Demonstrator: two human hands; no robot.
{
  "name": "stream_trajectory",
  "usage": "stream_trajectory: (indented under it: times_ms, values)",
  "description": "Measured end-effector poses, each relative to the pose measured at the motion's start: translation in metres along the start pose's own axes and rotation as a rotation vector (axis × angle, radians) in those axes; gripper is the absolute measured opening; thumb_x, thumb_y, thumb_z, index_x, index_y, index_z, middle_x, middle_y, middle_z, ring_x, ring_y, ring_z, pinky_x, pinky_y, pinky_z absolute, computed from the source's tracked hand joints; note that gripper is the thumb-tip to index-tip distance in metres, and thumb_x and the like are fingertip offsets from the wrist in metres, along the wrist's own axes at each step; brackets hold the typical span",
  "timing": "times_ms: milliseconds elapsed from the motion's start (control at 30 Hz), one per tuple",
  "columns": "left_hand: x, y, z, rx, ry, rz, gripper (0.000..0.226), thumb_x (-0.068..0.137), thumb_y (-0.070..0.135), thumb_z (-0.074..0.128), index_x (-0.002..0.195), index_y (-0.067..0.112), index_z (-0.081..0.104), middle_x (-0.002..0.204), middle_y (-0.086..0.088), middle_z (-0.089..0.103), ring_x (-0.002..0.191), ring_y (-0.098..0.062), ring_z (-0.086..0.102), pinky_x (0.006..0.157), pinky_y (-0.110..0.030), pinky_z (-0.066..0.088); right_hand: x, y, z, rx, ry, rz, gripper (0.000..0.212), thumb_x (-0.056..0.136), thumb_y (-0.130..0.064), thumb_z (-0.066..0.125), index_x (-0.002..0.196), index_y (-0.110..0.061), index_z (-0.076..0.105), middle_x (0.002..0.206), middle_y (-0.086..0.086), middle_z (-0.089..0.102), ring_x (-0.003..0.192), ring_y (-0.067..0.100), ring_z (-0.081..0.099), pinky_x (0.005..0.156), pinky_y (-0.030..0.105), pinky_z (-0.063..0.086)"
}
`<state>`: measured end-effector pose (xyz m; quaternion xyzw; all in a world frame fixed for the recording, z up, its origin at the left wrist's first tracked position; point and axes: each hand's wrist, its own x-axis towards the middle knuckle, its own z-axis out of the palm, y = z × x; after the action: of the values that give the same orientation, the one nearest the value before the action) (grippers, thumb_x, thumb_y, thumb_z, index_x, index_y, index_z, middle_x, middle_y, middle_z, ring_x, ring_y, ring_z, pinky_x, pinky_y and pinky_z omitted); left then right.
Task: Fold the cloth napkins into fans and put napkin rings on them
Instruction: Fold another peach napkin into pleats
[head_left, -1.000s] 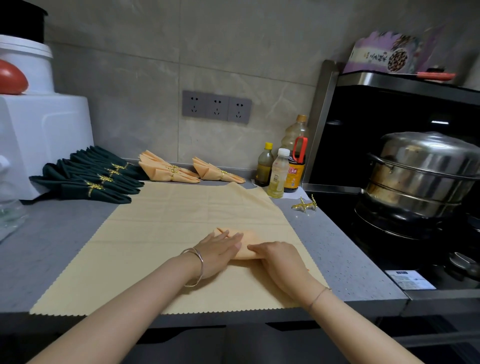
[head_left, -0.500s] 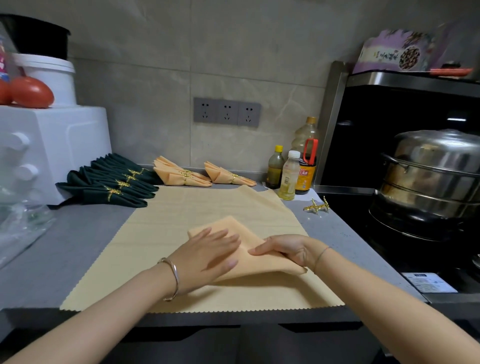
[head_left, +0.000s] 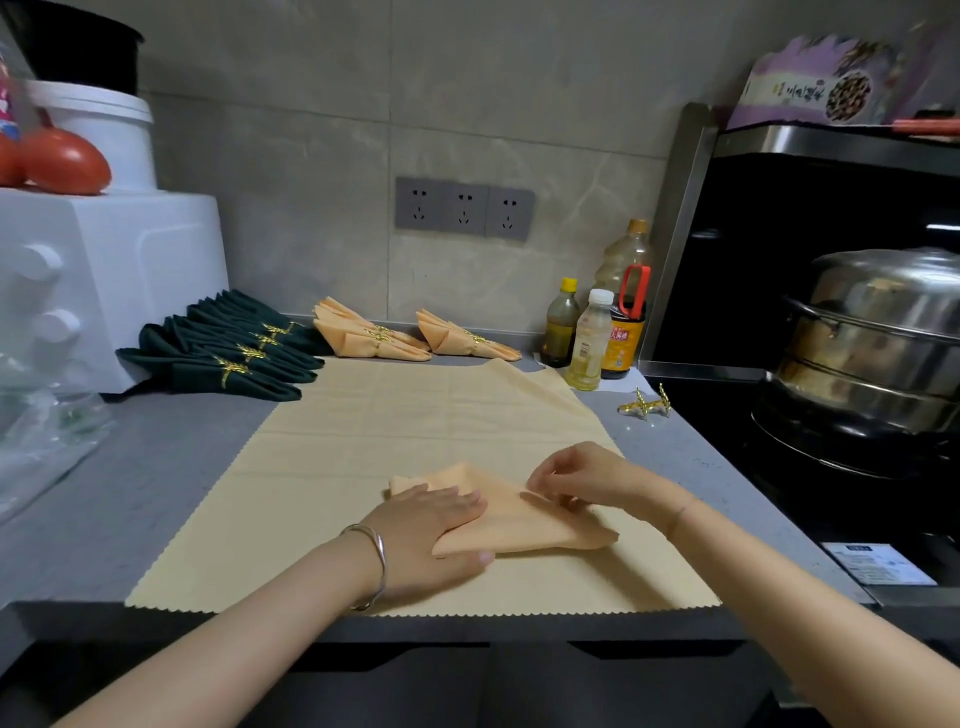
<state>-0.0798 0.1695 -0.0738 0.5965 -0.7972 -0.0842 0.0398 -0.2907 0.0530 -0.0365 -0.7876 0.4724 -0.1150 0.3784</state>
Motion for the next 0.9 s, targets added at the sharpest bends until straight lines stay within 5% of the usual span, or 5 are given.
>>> stream_trajectory:
  times_ms: [167, 633, 767, 833, 900]
  values:
    - [0.002, 0.002, 0.001, 0.078, 0.016, 0.012, 0.069, 0.091, 0.065, 0.034, 0.151, 0.034, 0.016, 0.158, 0.017, 0.011, 0.146, -0.005, 0.004, 0.114, -0.024, -0.008, -0.053, -0.001, 0.02, -0.297, 0.243, -0.492, 0.014, 0.089, -0.03, 0.062, 0.099, -0.026, 0.072, 0.092, -0.017, 0.068, 0.084, 0.003, 0.058, 0.074, 0.017, 0.046]
    - [0.004, -0.009, -0.005, -0.006, 0.076, 0.082, 0.056, 0.086, 0.062, 0.051, 0.139, 0.046, 0.039, 0.151, 0.021, 0.031, 0.141, -0.002, 0.022, 0.117, -0.025, 0.009, -0.042, 0.028, 0.048, -0.571, 0.378, -0.617, 0.019, 0.086, -0.023, 0.059, 0.1, -0.025, 0.071, 0.088, -0.01, 0.068, 0.08, 0.014, 0.061, 0.065, 0.028, 0.05]
    - [0.014, -0.036, 0.0, -0.381, 0.24, -0.05, 0.032, 0.074, 0.052, 0.071, 0.098, 0.032, 0.073, 0.097, 0.016, 0.07, 0.092, 0.0, 0.059, 0.087, -0.024, 0.047, -0.044, 0.027, 0.042, -0.343, 0.366, -0.442, 0.013, 0.089, -0.031, 0.063, 0.096, -0.028, 0.073, 0.086, -0.014, 0.071, 0.078, 0.006, 0.062, 0.07, 0.022, 0.047]
    - [0.022, -0.039, -0.003, -0.532, 0.311, -0.098, 0.041, 0.071, 0.045, 0.076, 0.06, 0.01, 0.058, 0.054, 0.006, 0.047, 0.055, -0.005, 0.039, 0.058, -0.026, 0.035, -0.044, 0.024, 0.036, -0.152, 0.299, -0.343, 0.01, 0.087, -0.031, 0.065, 0.089, -0.029, 0.074, 0.081, -0.013, 0.071, 0.074, 0.005, 0.063, 0.067, 0.023, 0.047]
    - [0.029, -0.038, -0.01, -0.606, 0.363, -0.156, 0.053, 0.073, 0.04, 0.079, 0.053, 0.011, 0.039, 0.051, 0.01, 0.029, 0.051, -0.007, 0.025, 0.053, -0.025, 0.02, -0.04, 0.021, 0.032, 0.01, 0.257, -0.261, 0.007, 0.084, -0.031, 0.069, 0.083, -0.027, 0.074, 0.074, -0.01, 0.071, 0.066, 0.003, 0.06, 0.06, 0.019, 0.043]
